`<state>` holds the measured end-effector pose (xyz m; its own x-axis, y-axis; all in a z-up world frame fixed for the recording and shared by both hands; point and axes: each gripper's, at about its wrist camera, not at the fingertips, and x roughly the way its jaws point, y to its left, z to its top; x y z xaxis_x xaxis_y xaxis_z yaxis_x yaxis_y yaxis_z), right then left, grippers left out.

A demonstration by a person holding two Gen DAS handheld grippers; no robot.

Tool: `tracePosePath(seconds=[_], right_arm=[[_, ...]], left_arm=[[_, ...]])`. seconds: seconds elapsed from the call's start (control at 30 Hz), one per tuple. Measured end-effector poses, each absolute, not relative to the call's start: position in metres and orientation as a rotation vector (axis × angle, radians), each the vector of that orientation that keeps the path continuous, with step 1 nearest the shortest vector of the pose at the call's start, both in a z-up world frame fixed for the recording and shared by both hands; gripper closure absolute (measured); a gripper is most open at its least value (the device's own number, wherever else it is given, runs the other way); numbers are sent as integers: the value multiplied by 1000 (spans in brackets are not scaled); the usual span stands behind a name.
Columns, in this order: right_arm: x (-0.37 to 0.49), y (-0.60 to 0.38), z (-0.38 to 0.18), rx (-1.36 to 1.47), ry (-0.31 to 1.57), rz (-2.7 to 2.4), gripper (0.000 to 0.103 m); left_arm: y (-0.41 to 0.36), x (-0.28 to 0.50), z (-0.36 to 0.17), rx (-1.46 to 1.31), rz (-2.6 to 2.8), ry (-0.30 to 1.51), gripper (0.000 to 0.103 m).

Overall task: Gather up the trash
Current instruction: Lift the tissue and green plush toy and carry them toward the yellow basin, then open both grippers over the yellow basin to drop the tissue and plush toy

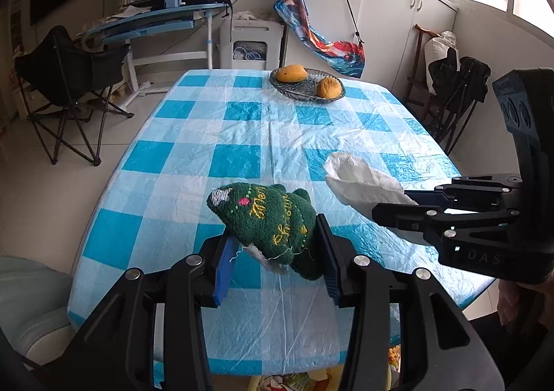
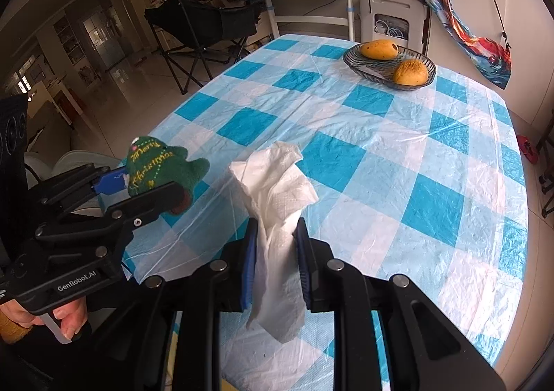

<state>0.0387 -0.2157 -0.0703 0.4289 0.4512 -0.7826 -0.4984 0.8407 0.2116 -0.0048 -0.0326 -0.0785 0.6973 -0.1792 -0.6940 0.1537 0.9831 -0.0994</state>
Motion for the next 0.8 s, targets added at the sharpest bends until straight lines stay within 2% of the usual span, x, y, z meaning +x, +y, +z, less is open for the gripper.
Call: tracePosePath(seconds=[0.47, 0.8], right_arm=[[-7, -219, -60, 34, 930, 643, 81], [-47, -225, -80, 162, 969, 646, 81]], left_arm=[[-33, -47, -85, -36, -205, 790, 62], [-42, -71, -94, -4, -238, 814, 62]])
